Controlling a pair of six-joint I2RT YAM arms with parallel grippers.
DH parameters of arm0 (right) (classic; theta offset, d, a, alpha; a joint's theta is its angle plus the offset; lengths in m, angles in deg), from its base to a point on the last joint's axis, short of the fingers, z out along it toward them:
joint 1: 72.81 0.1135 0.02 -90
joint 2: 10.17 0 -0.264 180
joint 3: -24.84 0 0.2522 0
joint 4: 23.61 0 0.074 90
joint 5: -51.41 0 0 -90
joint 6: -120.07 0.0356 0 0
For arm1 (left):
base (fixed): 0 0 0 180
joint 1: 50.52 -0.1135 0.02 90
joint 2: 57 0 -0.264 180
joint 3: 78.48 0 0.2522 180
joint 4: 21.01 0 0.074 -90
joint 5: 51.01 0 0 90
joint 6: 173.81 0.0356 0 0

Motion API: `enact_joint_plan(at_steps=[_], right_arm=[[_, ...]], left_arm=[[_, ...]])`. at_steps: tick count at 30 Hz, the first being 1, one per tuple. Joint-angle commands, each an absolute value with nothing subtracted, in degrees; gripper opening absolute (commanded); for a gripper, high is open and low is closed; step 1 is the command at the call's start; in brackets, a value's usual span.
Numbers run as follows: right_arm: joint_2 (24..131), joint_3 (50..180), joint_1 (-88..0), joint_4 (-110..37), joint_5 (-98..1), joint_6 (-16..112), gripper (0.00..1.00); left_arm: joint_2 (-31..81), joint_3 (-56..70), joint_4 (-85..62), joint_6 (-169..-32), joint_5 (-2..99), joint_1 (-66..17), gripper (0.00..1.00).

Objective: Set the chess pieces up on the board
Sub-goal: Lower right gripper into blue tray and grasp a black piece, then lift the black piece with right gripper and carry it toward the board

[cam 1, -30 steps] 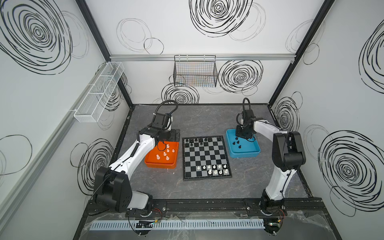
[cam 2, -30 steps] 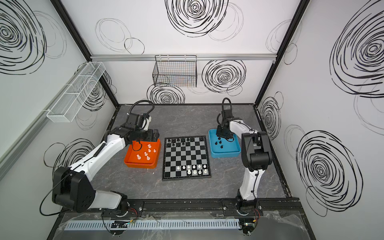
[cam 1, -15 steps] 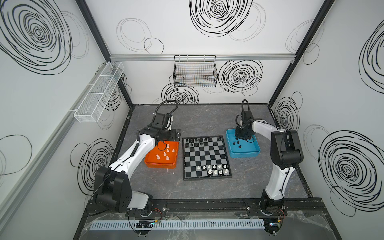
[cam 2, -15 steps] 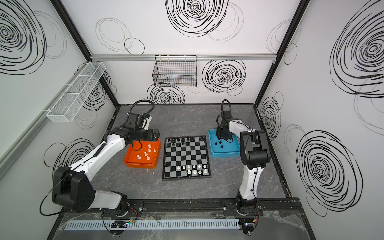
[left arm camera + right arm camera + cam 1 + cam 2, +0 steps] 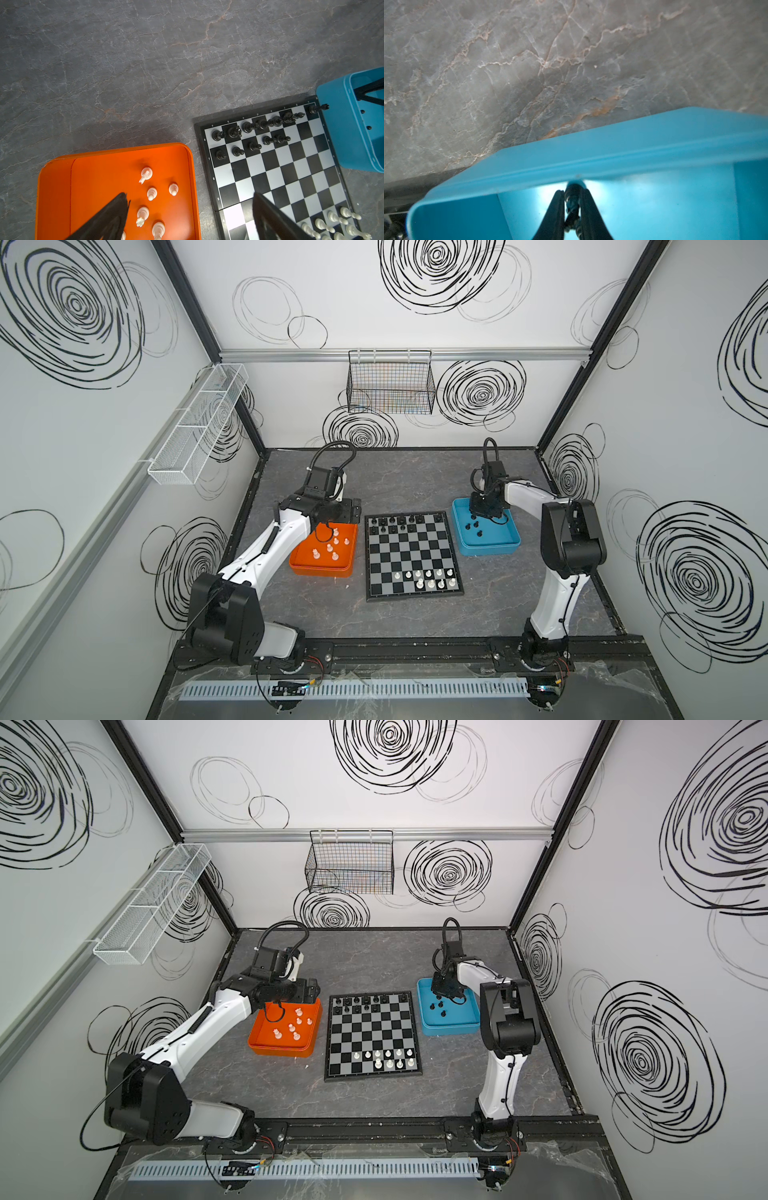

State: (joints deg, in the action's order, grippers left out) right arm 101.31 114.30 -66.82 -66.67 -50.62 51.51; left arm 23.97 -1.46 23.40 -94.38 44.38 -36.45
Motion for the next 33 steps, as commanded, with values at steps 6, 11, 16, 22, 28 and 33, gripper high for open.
enact_joint_plan(at_steps=[6,11,16,22,28,33], right_arm=[[101.6,115.0,-66.0,-67.1,-50.2,50.2,0.12],[100.5,116.0,-65.0,-68.7,-48.7,49.3,0.09],[99.1,117.7,-63.7,-71.5,-46.1,47.9,0.07],[96.8,120.9,-62.4,-75.3,-43.7,46.3,0.07],[95.0,125.8,-59.8,-78.4,-43.6,45.5,0.07],[96.2,129.2,-55.1,-79.0,-44.5,45.7,0.07]], left_arm=[[23.4,-2.0,21.4,-95.4,45.7,-37.1,0.96],[23.3,-1.9,21.4,-95.6,46.0,-37.0,0.96],[23.0,-1.9,21.7,-95.6,46.1,-37.1,0.96],[22.7,-2.1,21.8,-95.8,46.1,-37.0,0.96],[22.6,-2.1,21.8,-95.8,45.9,-37.1,0.96],[22.7,-2.0,21.7,-96.0,45.9,-37.1,0.96]])
